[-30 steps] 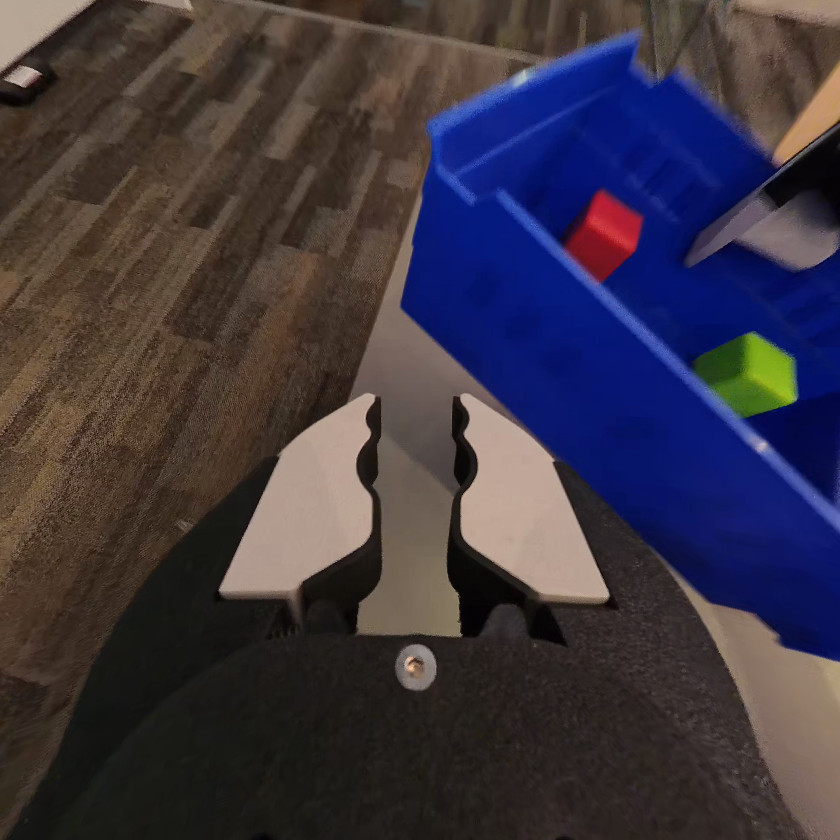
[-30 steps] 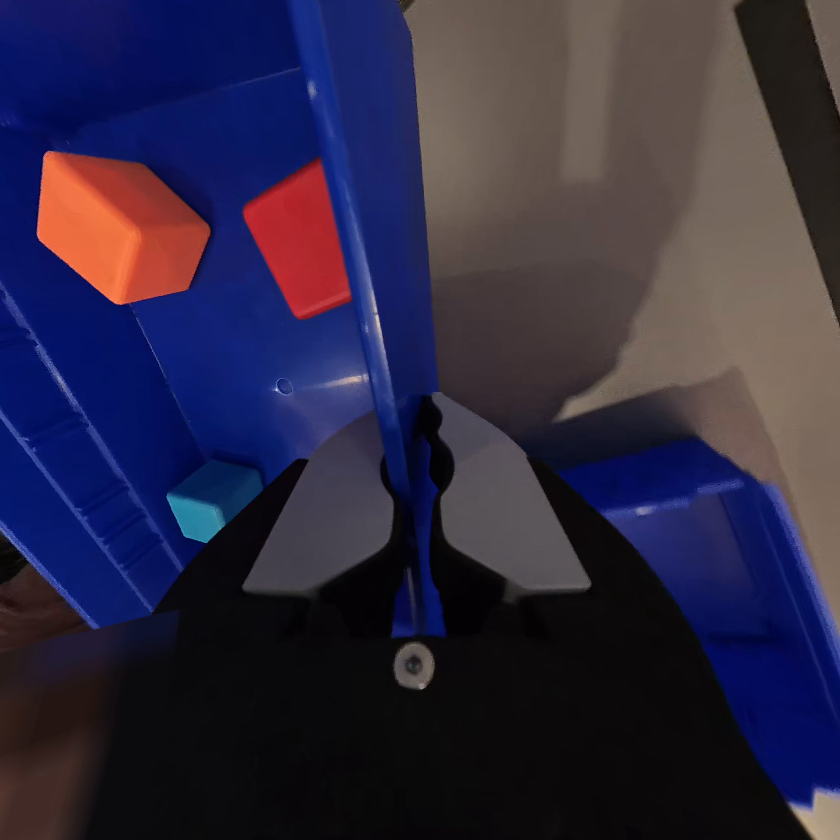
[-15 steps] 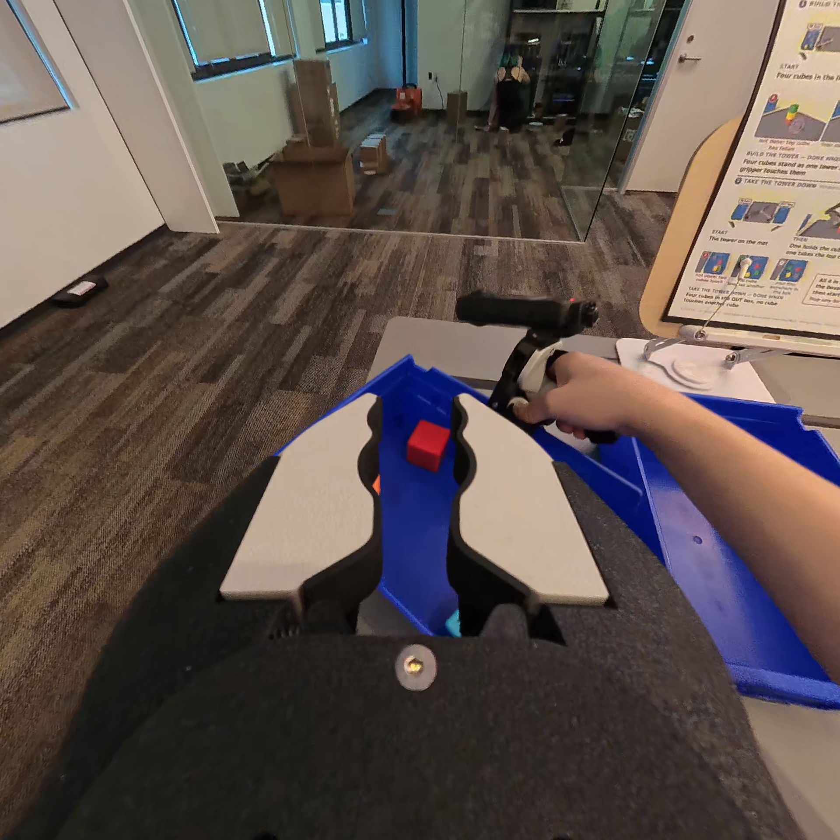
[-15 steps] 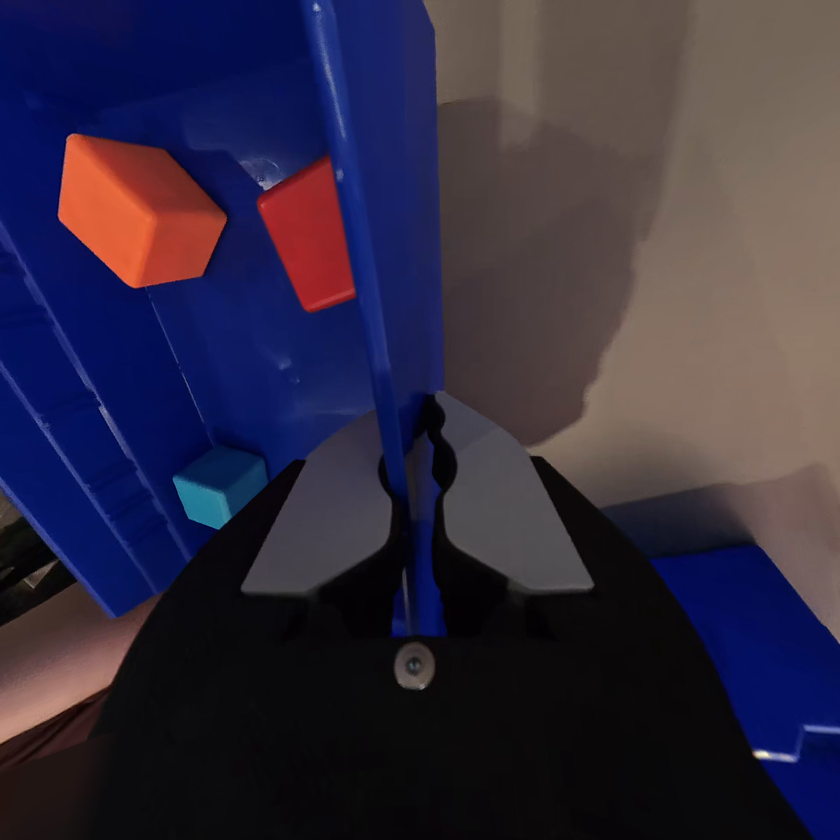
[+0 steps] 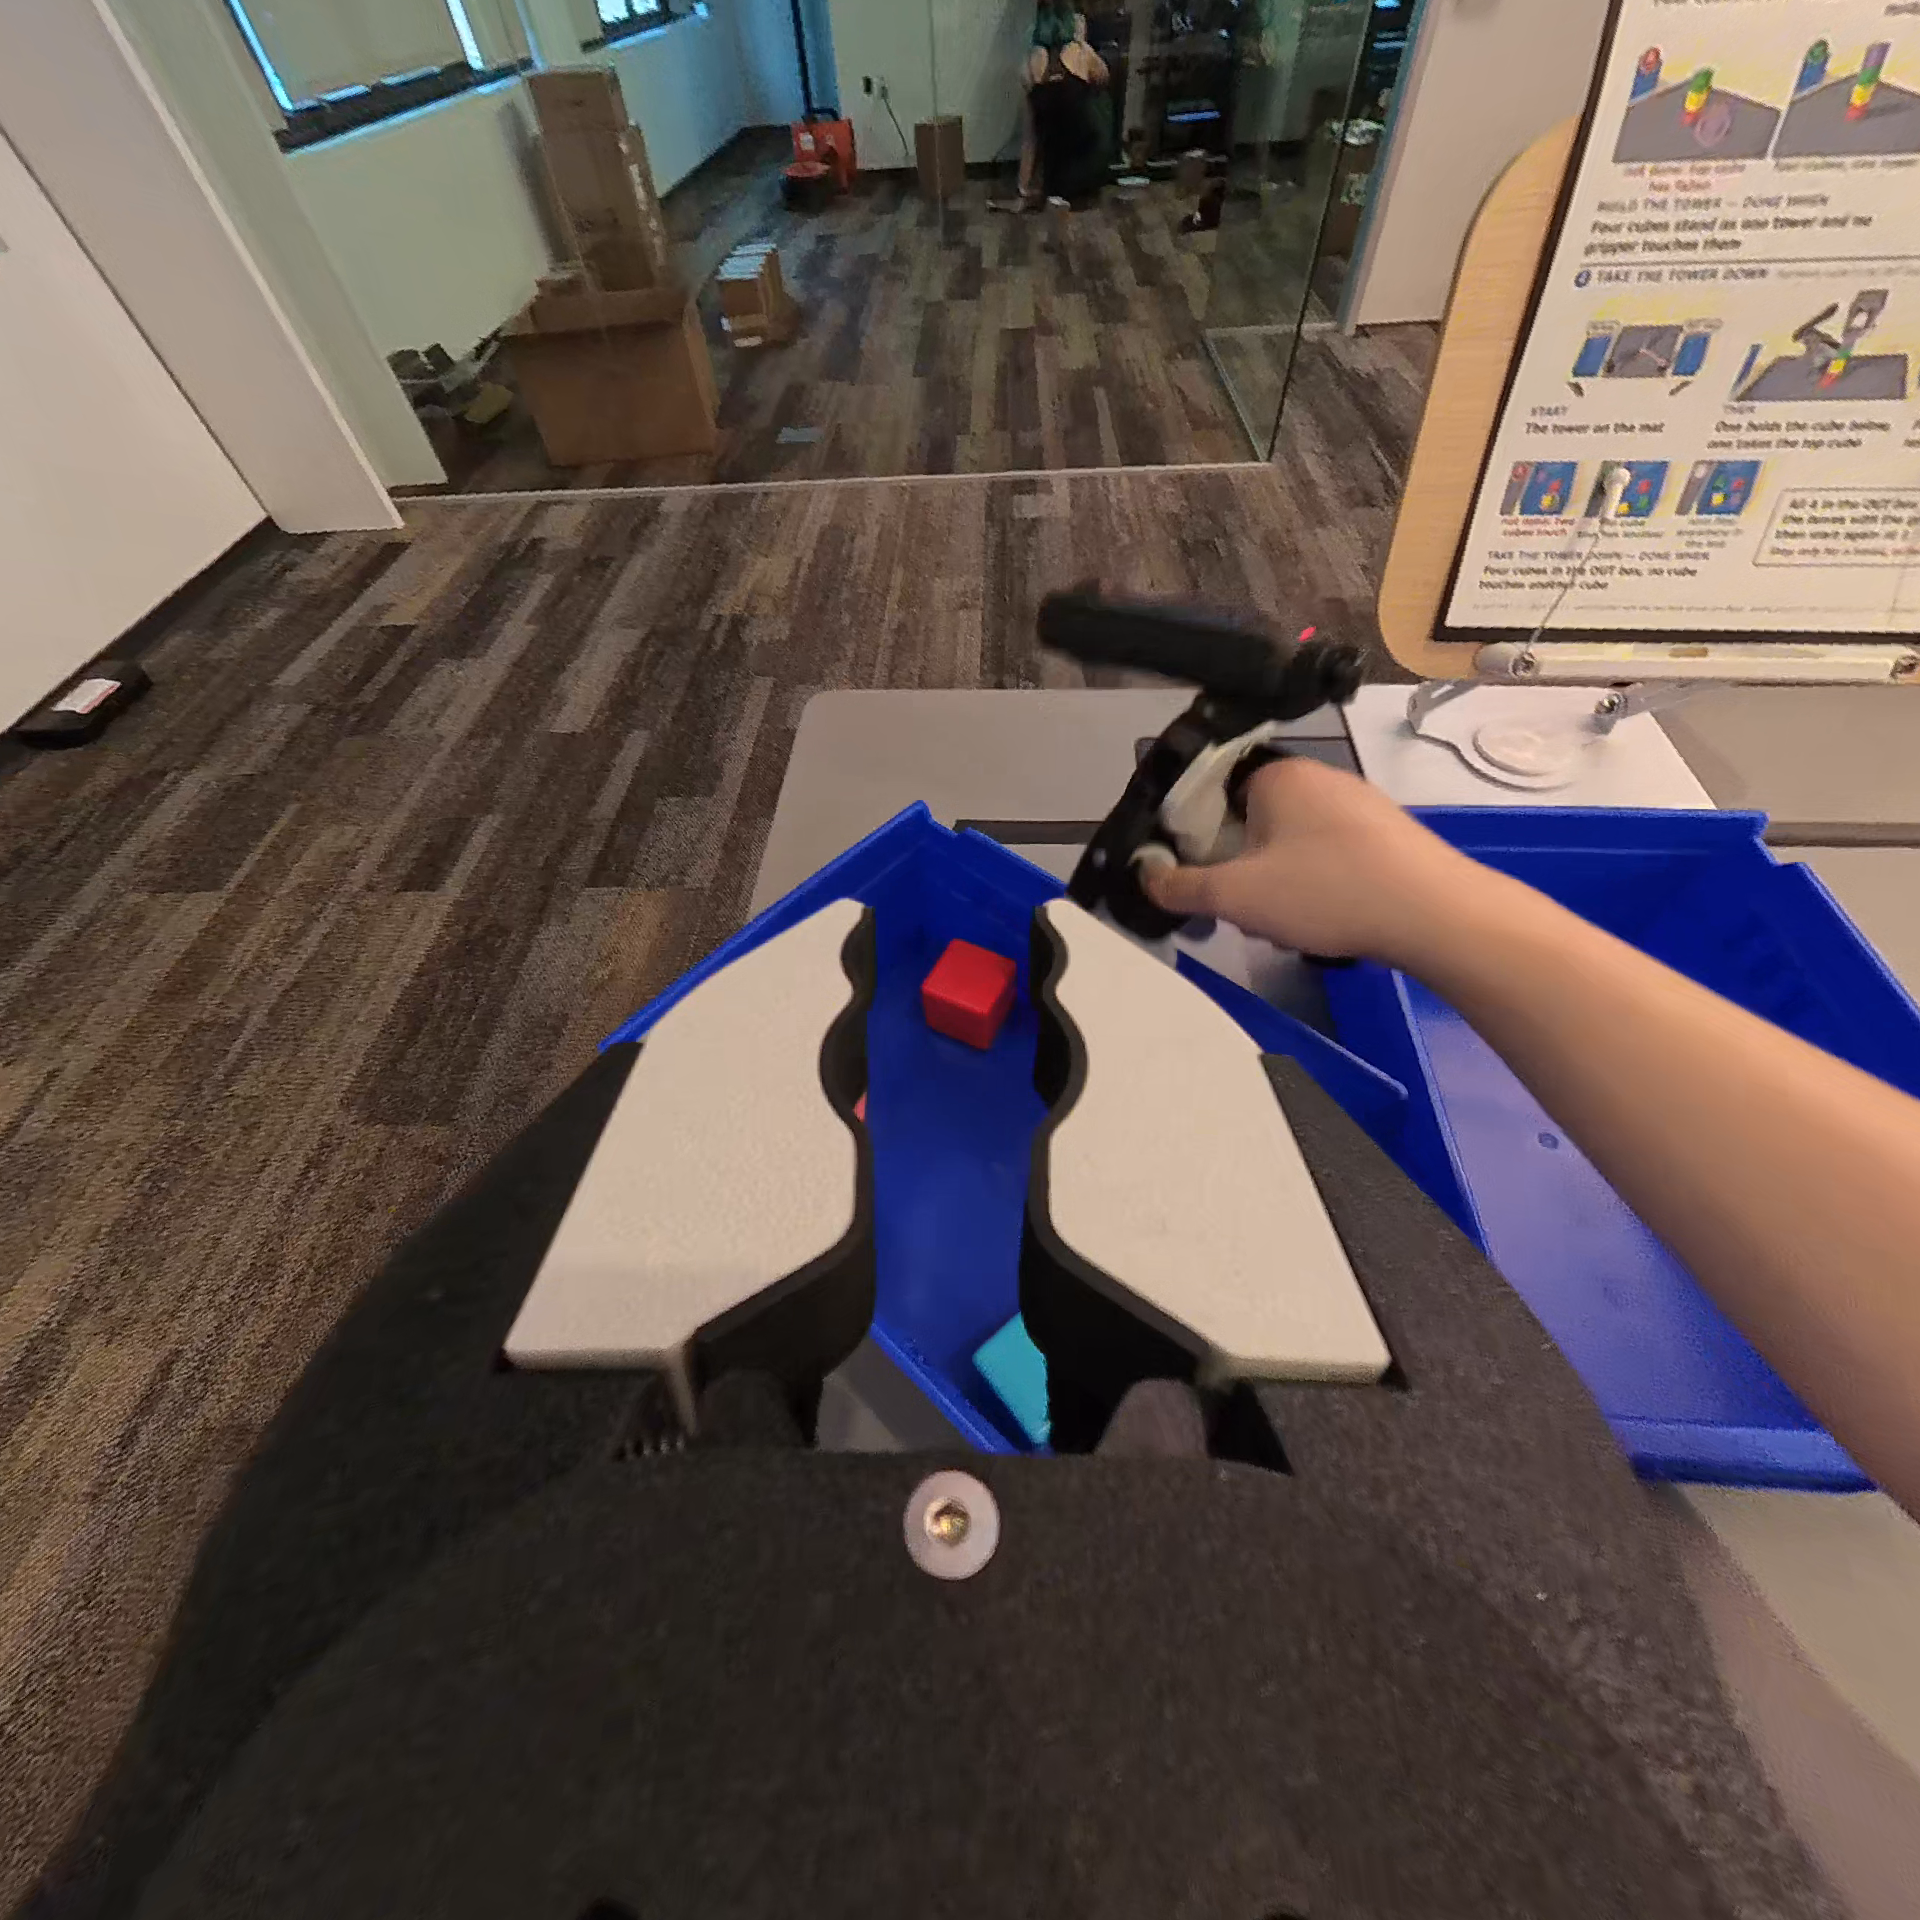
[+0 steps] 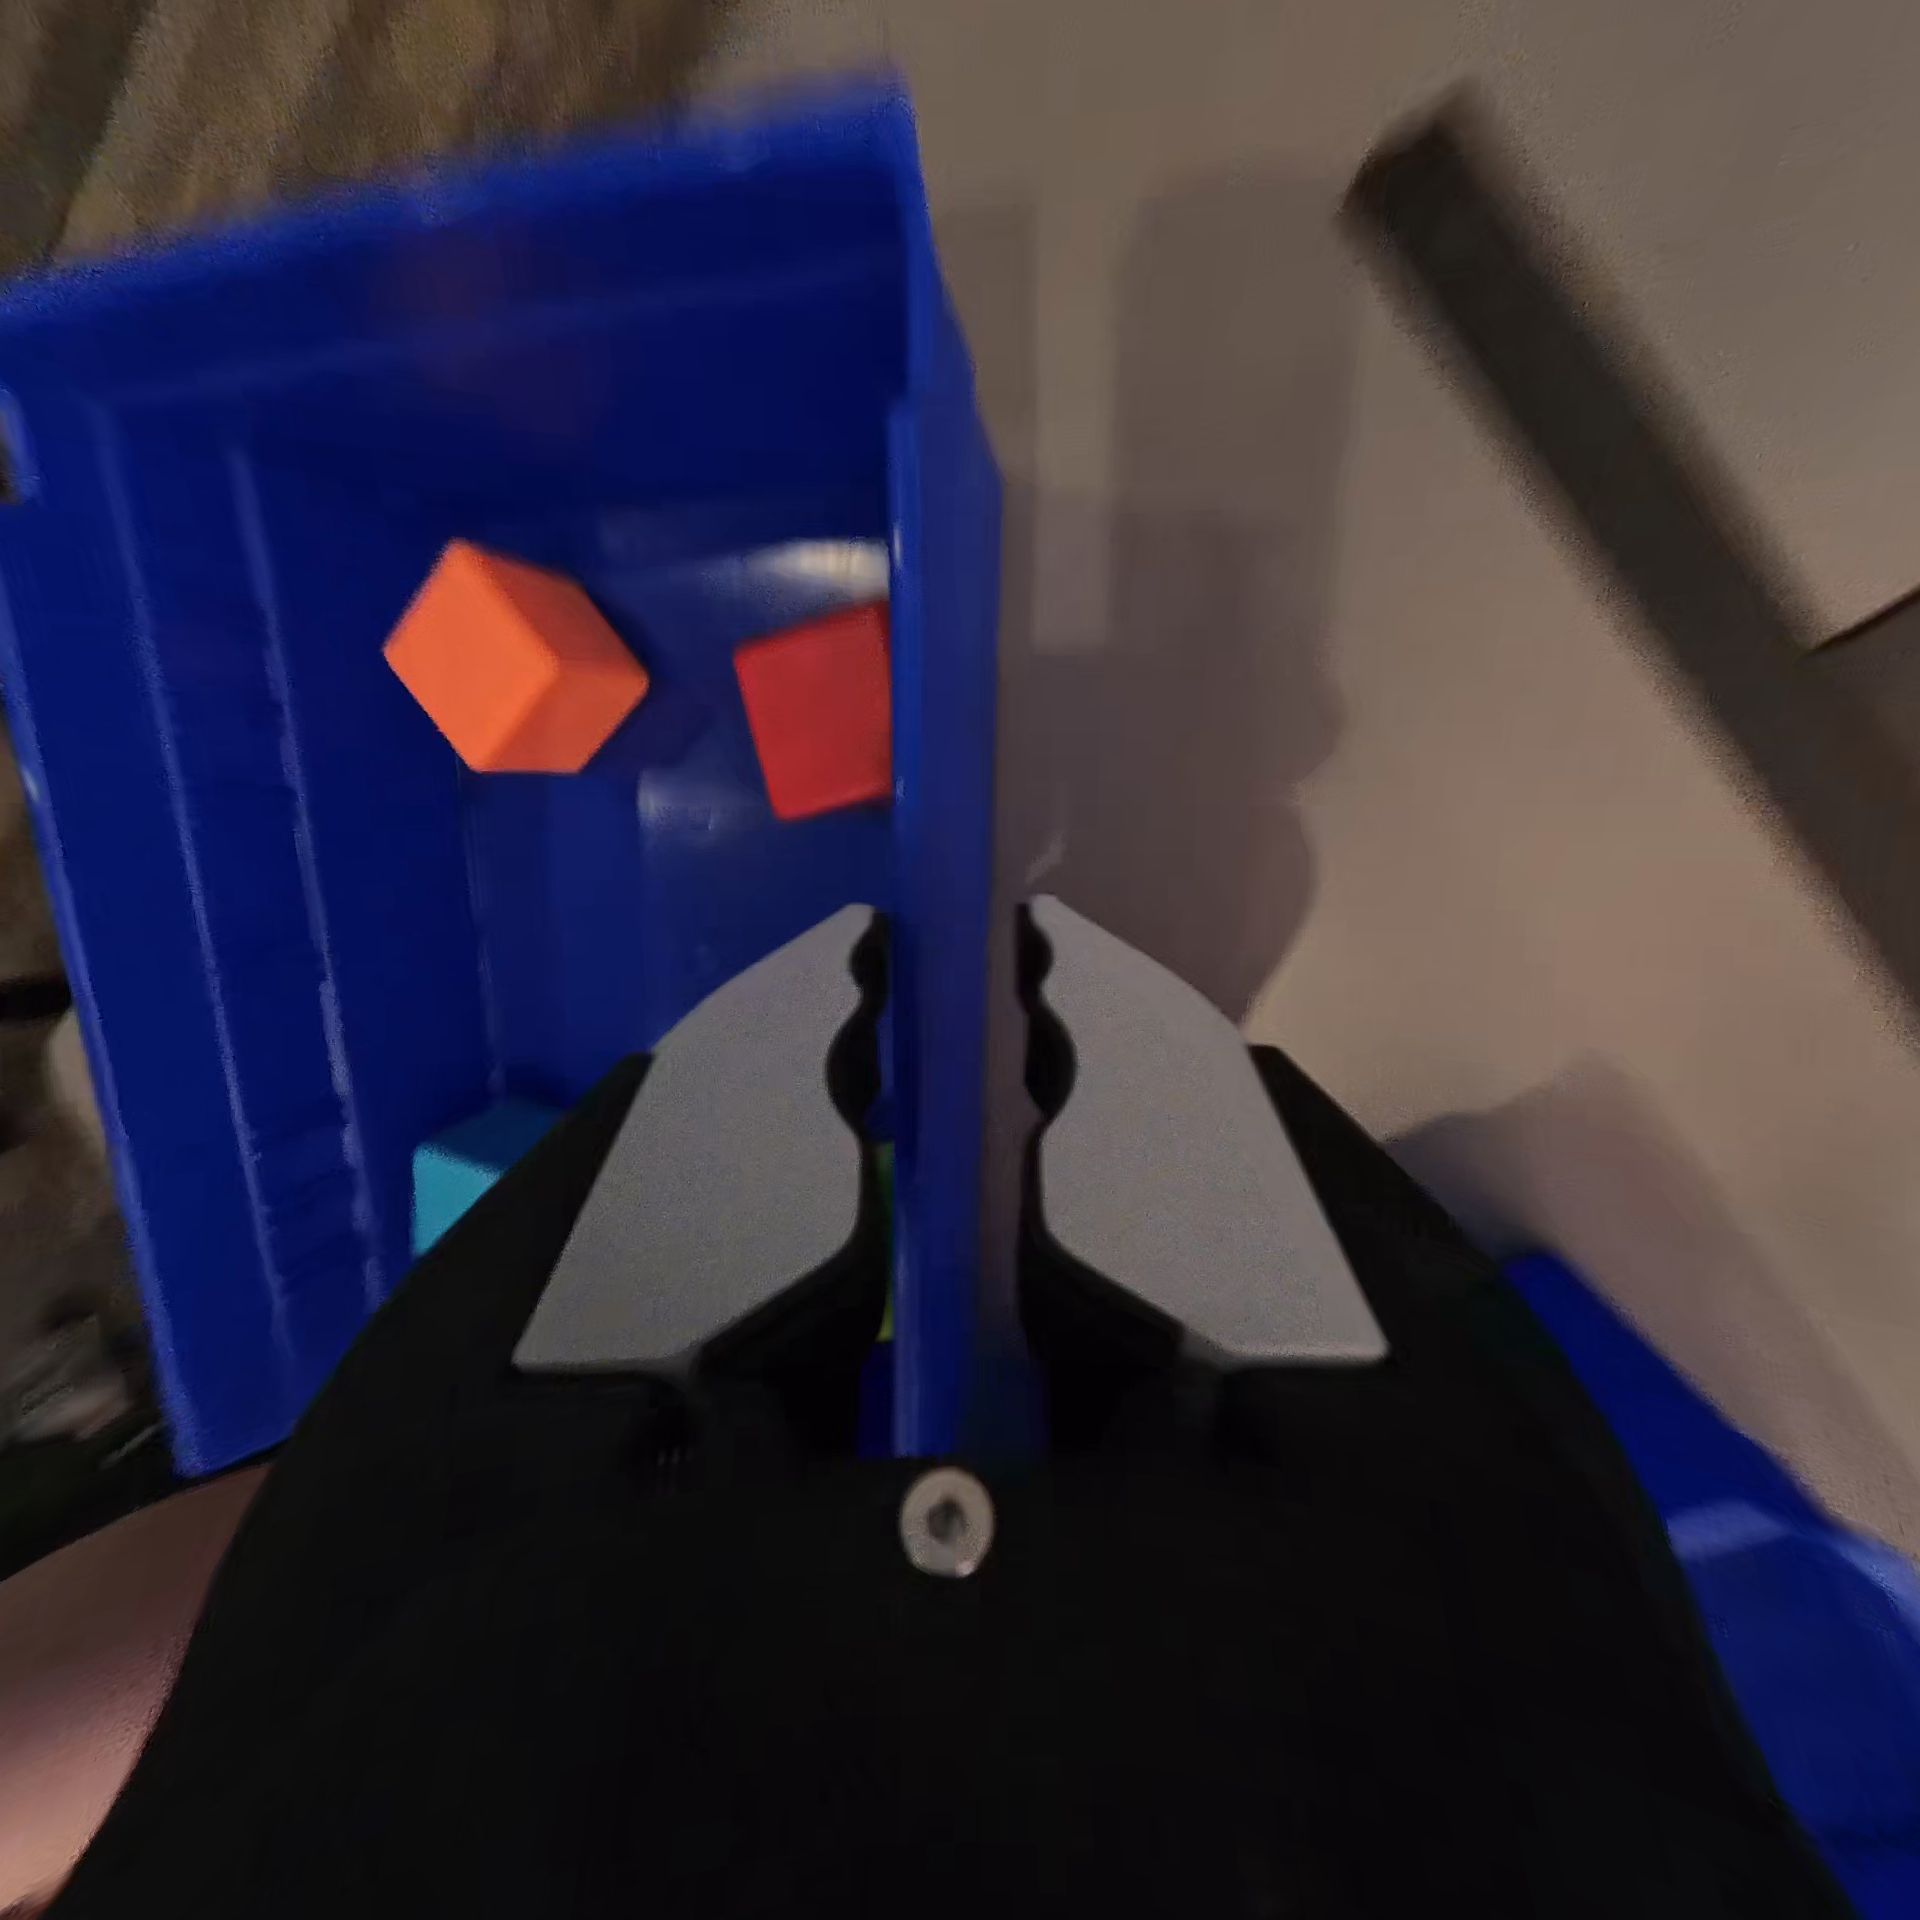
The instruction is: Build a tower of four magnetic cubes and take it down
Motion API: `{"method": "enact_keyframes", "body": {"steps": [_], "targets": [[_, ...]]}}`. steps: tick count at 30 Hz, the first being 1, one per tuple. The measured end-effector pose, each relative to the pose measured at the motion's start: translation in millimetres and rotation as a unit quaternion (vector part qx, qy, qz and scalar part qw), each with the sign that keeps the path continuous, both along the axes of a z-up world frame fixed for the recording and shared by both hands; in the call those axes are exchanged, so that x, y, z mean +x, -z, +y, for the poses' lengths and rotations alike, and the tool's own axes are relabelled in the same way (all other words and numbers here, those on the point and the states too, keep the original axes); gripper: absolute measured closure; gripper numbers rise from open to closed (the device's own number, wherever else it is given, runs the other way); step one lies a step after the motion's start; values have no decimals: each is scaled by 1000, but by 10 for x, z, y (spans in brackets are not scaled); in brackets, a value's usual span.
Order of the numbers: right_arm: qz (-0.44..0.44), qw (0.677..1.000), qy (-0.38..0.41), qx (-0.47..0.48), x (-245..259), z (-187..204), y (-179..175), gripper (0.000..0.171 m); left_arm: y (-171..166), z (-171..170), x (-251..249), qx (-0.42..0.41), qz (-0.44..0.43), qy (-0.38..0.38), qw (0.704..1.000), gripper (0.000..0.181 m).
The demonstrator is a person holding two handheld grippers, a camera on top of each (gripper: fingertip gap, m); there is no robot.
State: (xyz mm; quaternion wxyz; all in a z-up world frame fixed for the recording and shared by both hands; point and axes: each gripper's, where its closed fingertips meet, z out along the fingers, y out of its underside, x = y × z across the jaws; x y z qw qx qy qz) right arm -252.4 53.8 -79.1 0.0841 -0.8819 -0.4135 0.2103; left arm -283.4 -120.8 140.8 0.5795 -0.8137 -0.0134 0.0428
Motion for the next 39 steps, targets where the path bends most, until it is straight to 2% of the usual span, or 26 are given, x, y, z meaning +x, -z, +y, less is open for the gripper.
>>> {"method": "enact_keyframes", "body": {"steps": [1, 3, 5, 8, 12, 13, 14, 19, 20, 21, 22, 24, 30, 35, 39], "targets": [[24, 998, 1, 59, 23, 106, -206, 137, 16, 4, 10, -4, -3, 5, 1000, 153], [69, 979, -3, 192, 219, 208, -700, 137, 39, 5, 15, -8, -8, 11, 1000, 152], [75, 955, 12, 288, 689, 200, -1051, 133, 67, -13, -11, -16, -7, 8, 1000, 151], [-3, 945, 72, 319, 1746, 180, -1071, 132, 47, -33, -23, -9, -16, 7, 1000, 150], [-136, 943, 183, 242, 3101, 53, -601, 130, 7, -6, 92, 3, -42, 21, 999, 150], [-146, 943, 205, 218, 3299, -9, -484, 122, 15, 13, 163, 0, -43, 30, 999, 149], [-143, 947, 217, 186, 3404, -85, -354, 114, 30, 31, 231, -7, -36, 38, 999, 149], [-185, 961, 200, 53, 3585, -412, 246, 108, 57, 92, 486, -27, 17, 49, 998, 147], [-193, 963, 188, 32, 3583, -458, 326, 115, 53, 98, 570, -26, 19, 63, 997, 147], [-189, 966, 177, 7, 3561, -504, 386, 129, 48, 100, 653, -26, 19, 78, 996, 147], [-182, 967, 175, -16, 3555, -536, 421, 145, 49, 98, 717, -27, 20, 86, 996, 147], [-166, 968, 184, -27, 3618, -504, 421, 159, 72, 90, 798, -34, 36, 90, 995, 147], [-112, 972, 196, -60, 4126, -441, 430, 163, 105, 92, 1008, -44, 73, 104, 991, 146], [-93, 963, 246, -58, 5023, -379, 439, 164, 174, 128, 1236, -57, 84, 138, 985, 147], [-82, 949, 300, -46, 5845, -355, 447, 165, 234, 234, 1339, -68, 100, 135, 983, 147]]}}
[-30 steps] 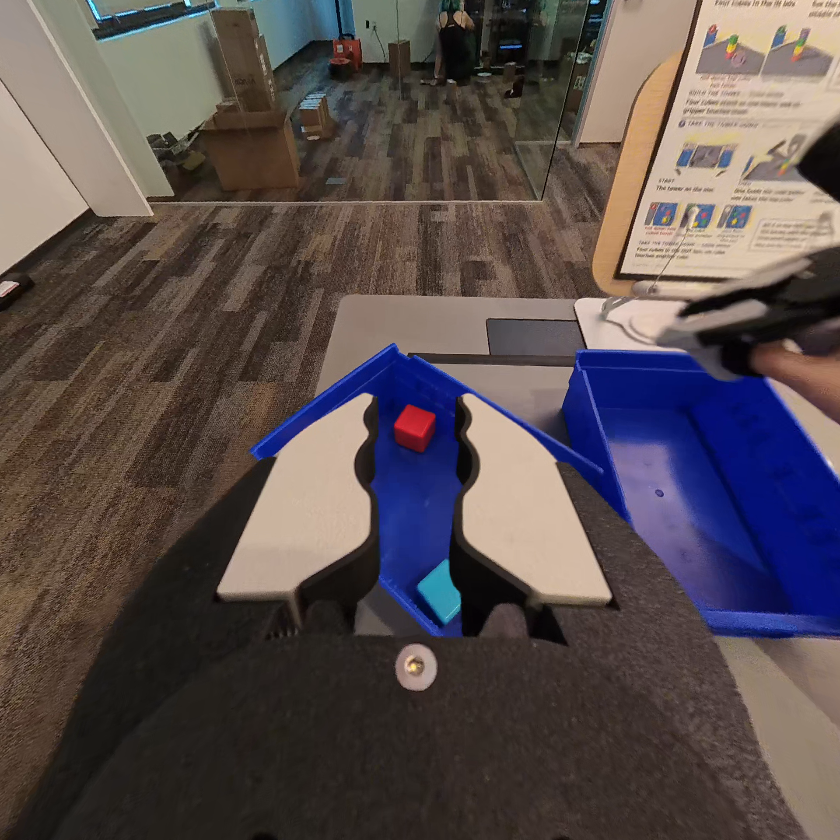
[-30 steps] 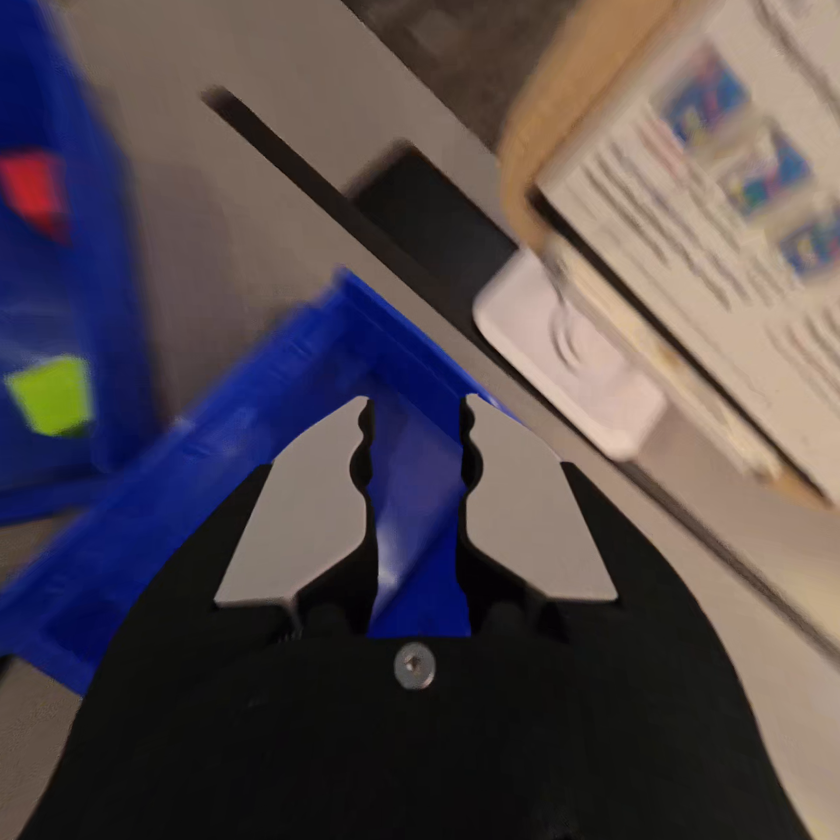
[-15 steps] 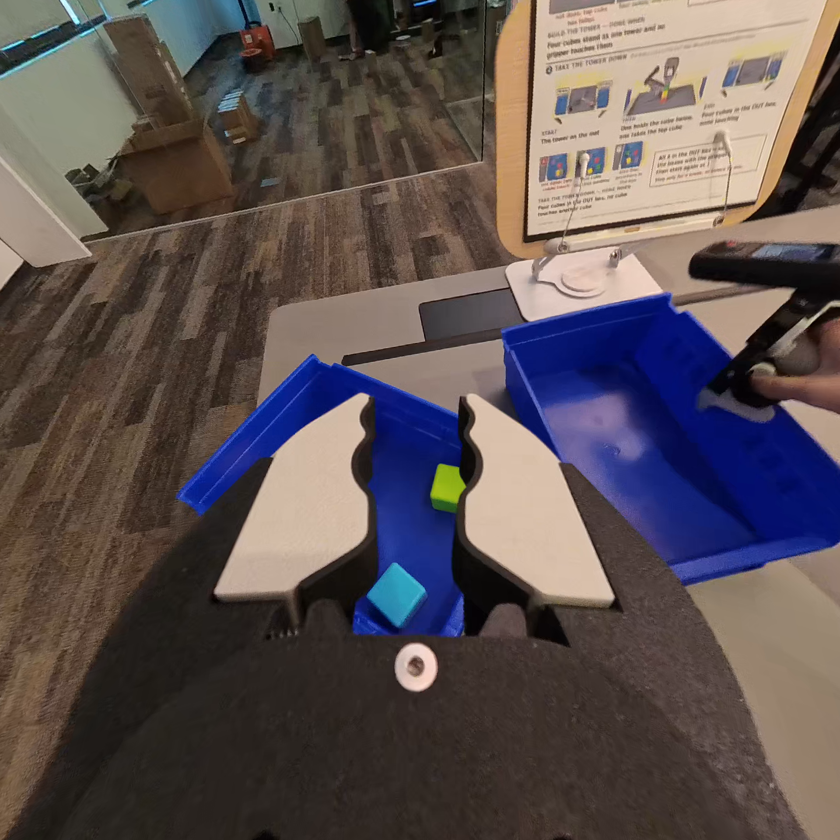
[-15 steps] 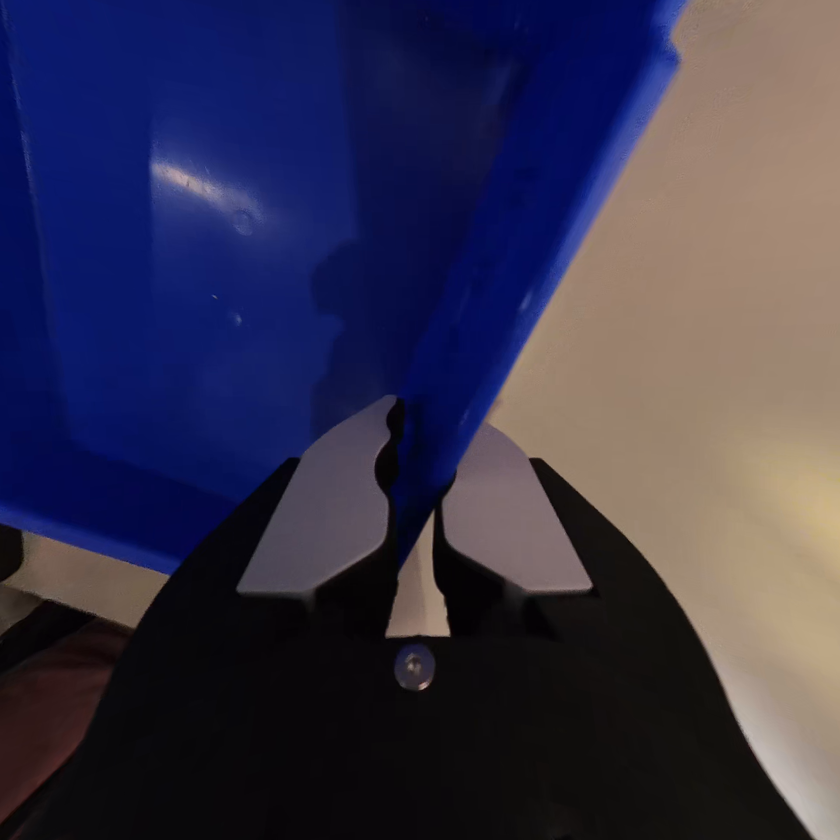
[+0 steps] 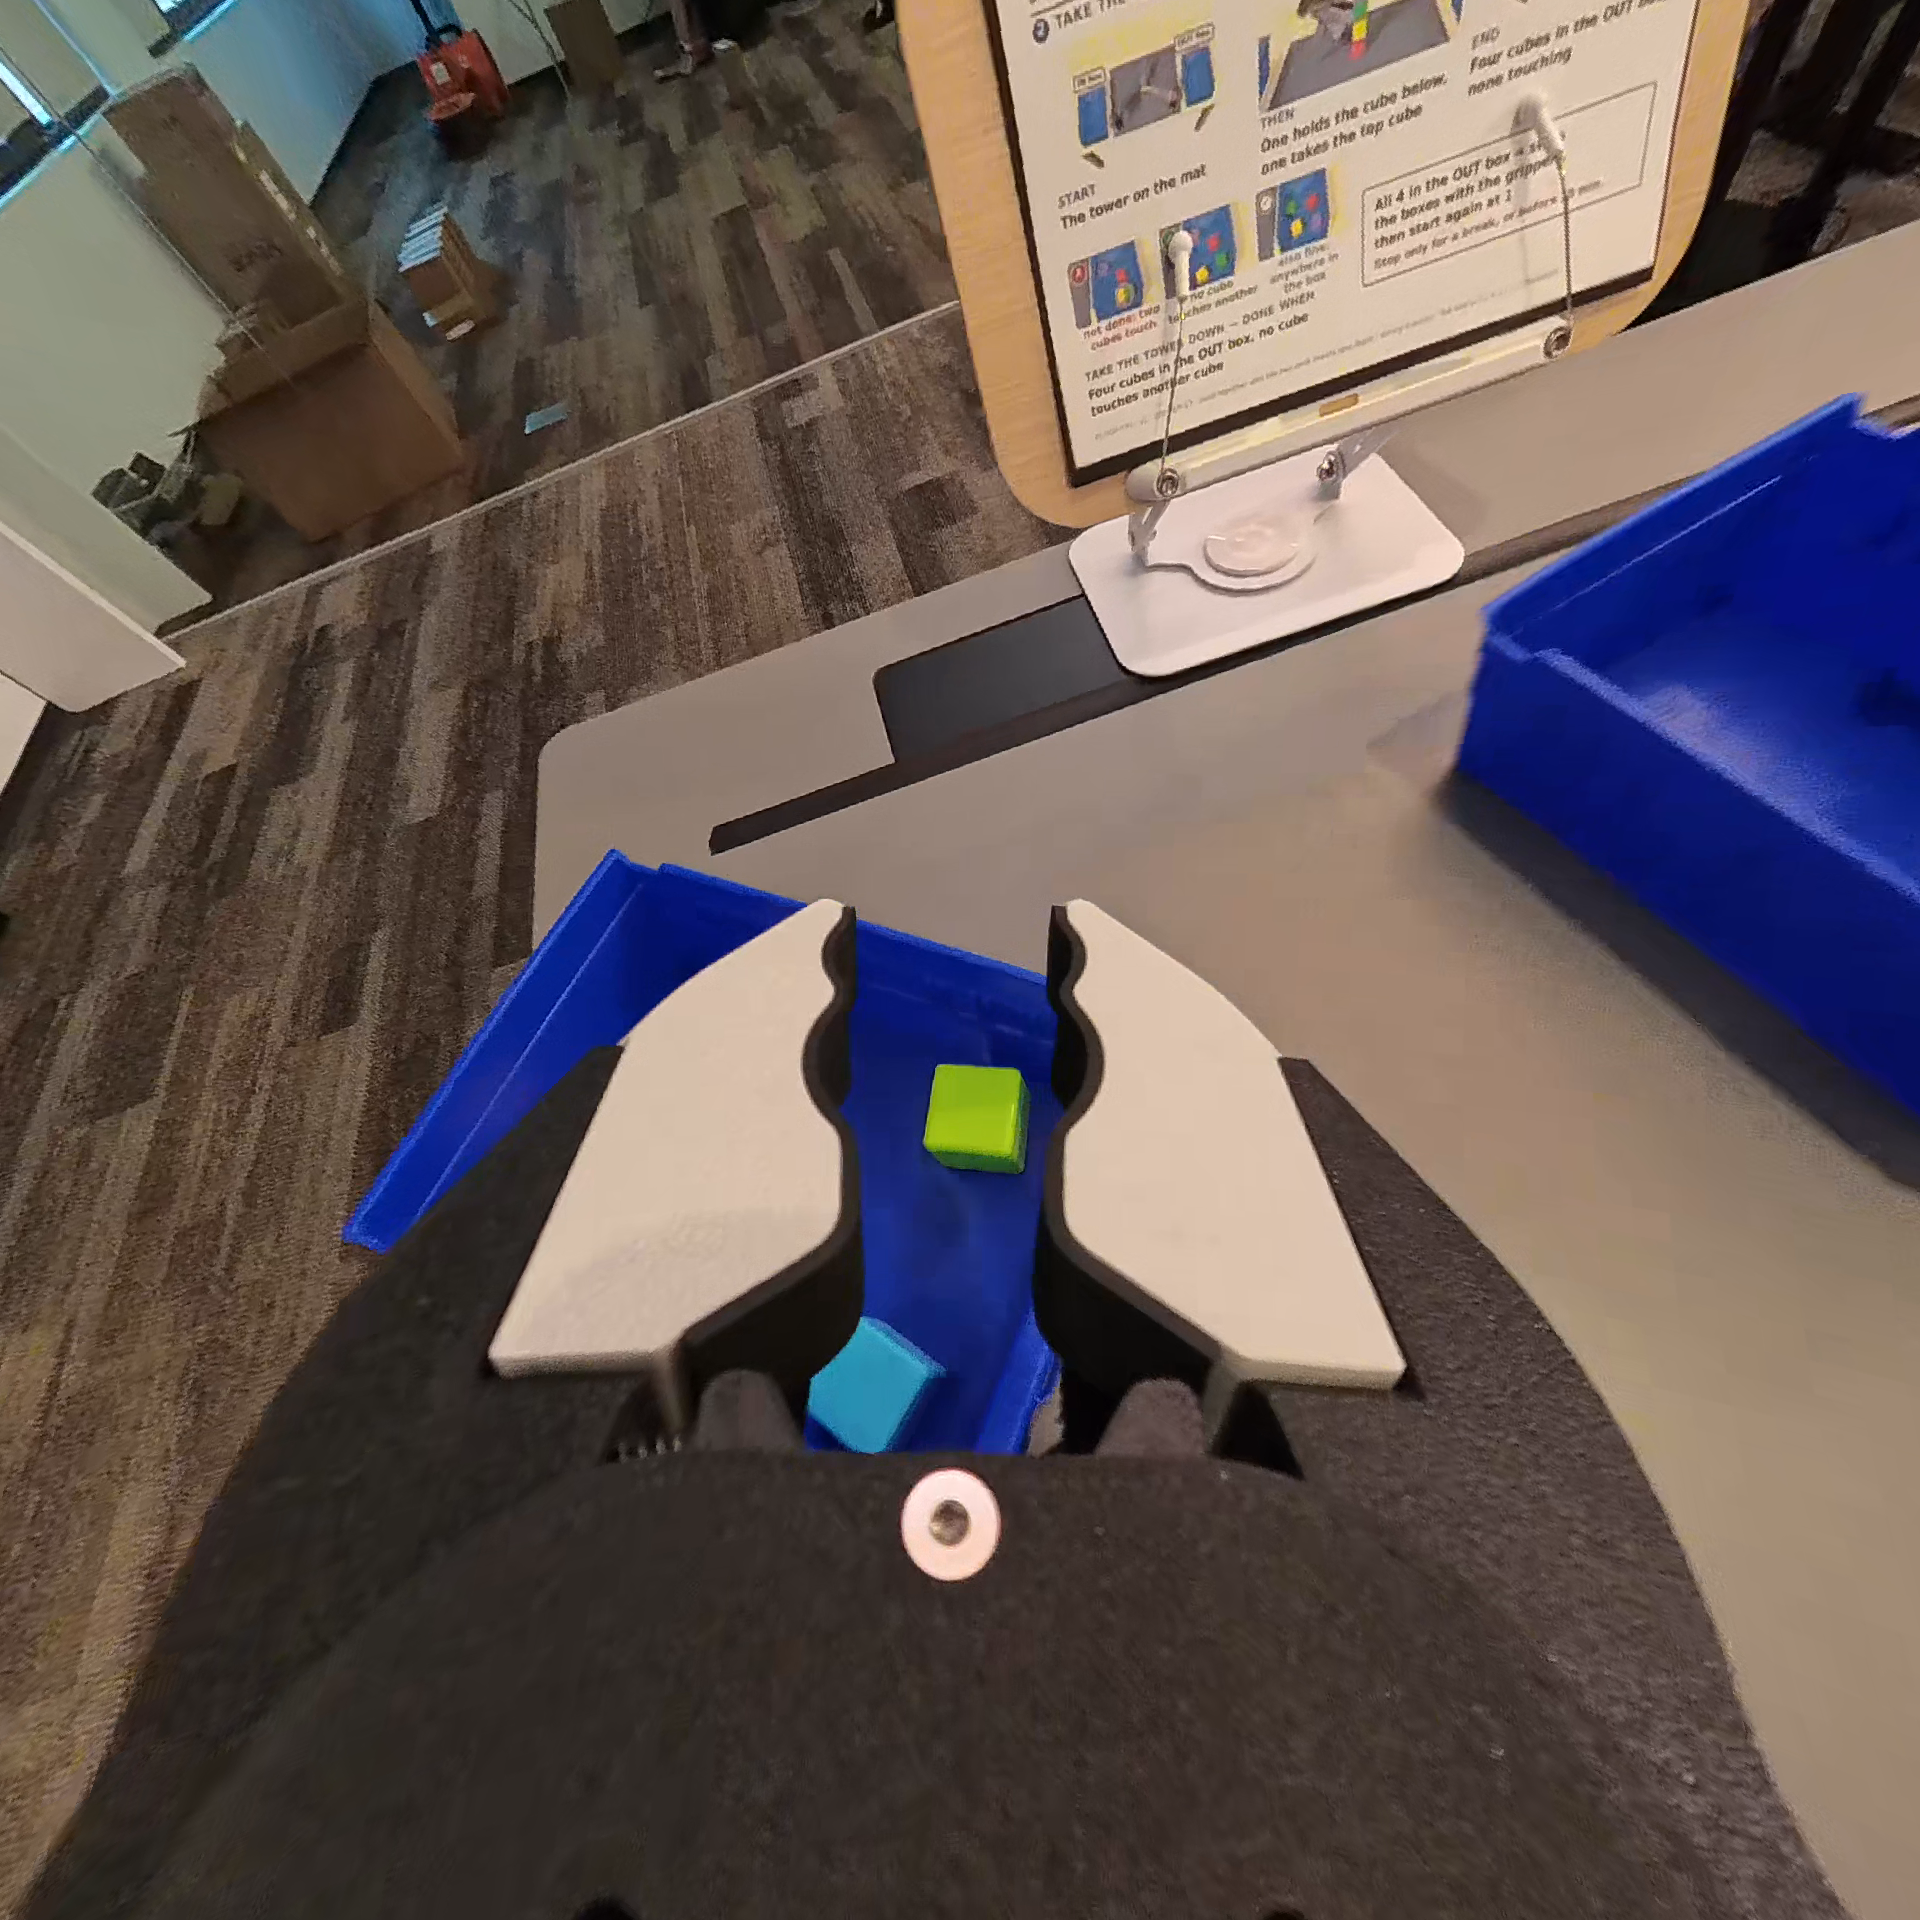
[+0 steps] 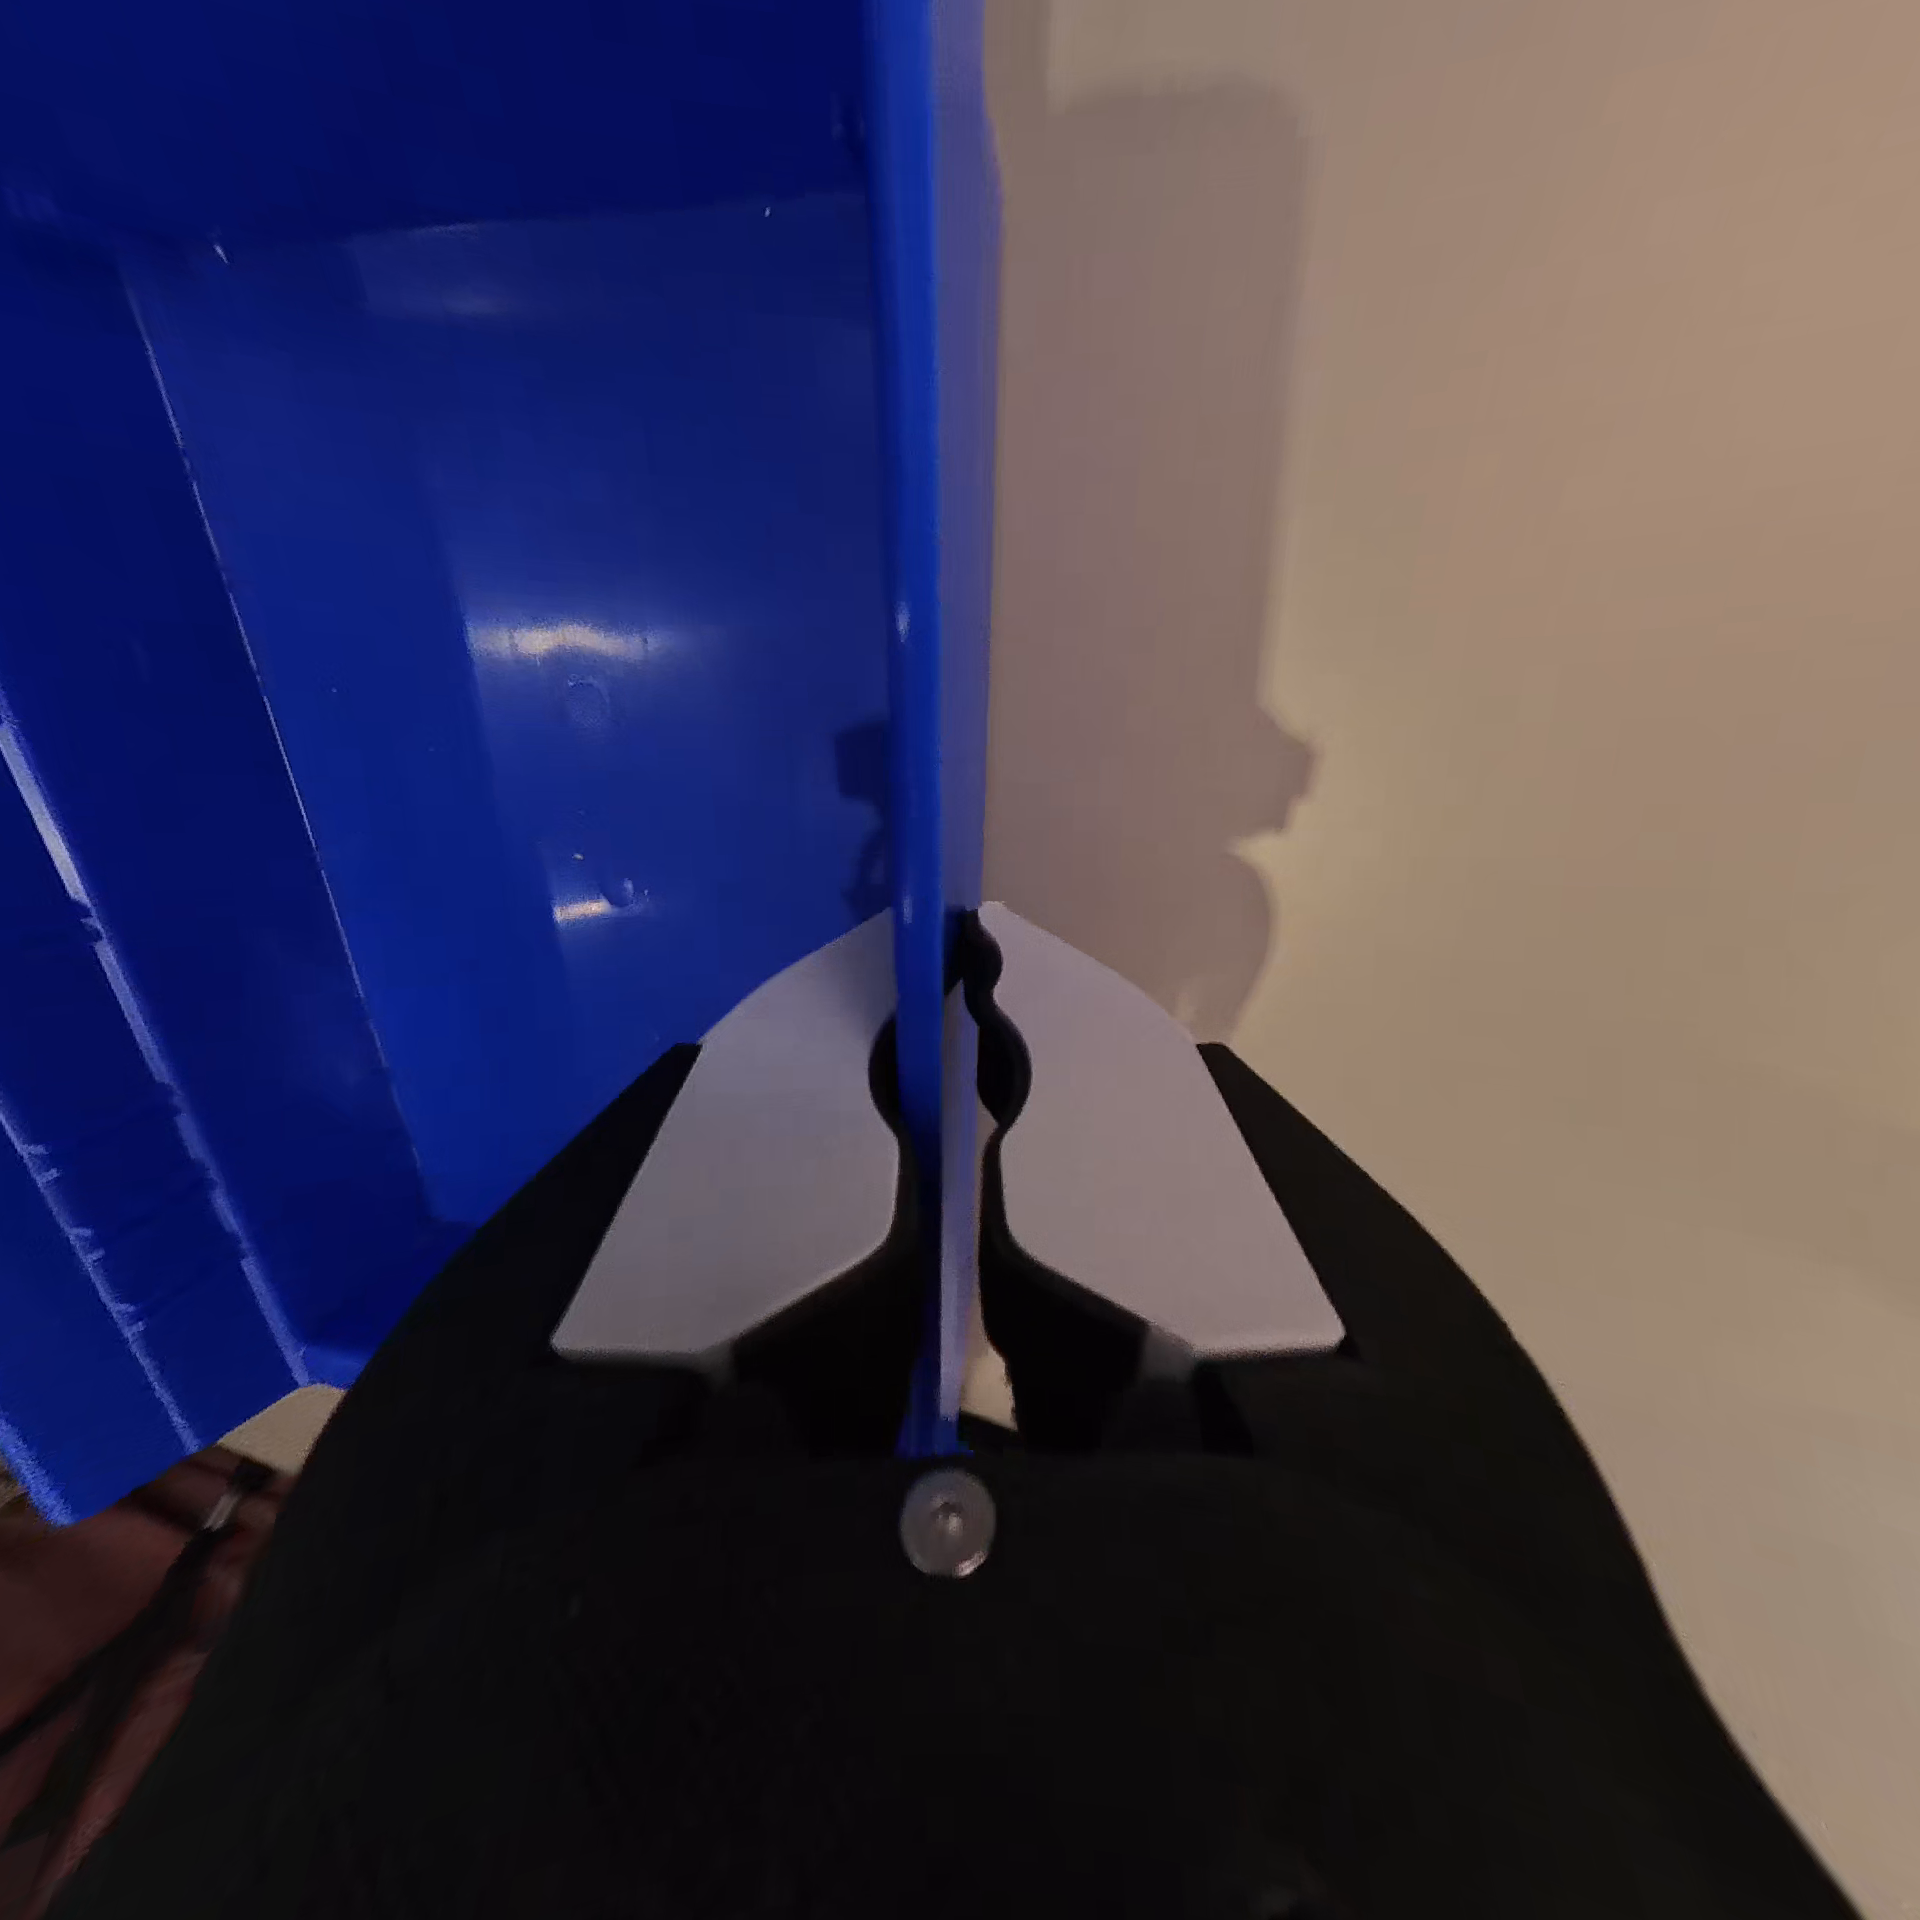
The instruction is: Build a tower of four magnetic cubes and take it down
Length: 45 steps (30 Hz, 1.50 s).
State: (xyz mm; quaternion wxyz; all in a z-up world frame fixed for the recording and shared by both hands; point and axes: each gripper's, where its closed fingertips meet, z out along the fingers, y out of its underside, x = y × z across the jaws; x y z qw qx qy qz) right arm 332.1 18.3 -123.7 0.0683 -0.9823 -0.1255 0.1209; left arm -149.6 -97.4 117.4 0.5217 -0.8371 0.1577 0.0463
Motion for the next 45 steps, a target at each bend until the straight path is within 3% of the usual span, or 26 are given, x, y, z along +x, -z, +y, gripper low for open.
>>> {"method": "enact_keyframes", "body": {"steps": [6, 13, 16, 20, 23, 25, 30, 32, 40, 45], "targets": [[4, 997, 67, 39, 919, 24, 7, 164, 252, 189, 144, -42, 50, -7, 998, 146], [12, 991, 127, 46, 1473, 13, 14, 165, 354, 314, 128, -59, 67, -24, 996, 146], [16, 987, 154, 46, 1545, -18, 12, 165, 288, 297, -148, -52, 37, -64, 996, 142], [14, 983, 179, 39, 1588, -68, 14, 165, 364, 143, -828, -80, 10, -162, 984, 120], [4, 985, 171, 41, 1598, -81, 5, 164, 579, -28, -1357, -130, -20, -228, 965, 112], [2, 984, 167, 67, 1603, -34, -73, 140, 743, -125, -1663, -160, -47, -265, 950, 112], [16, 967, 175, 184, 1562, 128, -564, 136, 1206, -216, -2056, -238, -122, -298, 916, 117], [1, 965, 171, 197, 1547, 111, -652, 132, 1434, -250, -2155, -280, -133, -313, 898, 138], [-9, 971, 137, 196, 1357, 113, -693, 132, 2008, -306, -2204, -389, -167, -309, 851, 117], [-11, 973, 122, 194, 1284, 133, -671, 132, 2230, -275, -1875, -462, -196, -244, 830, 137]]}}
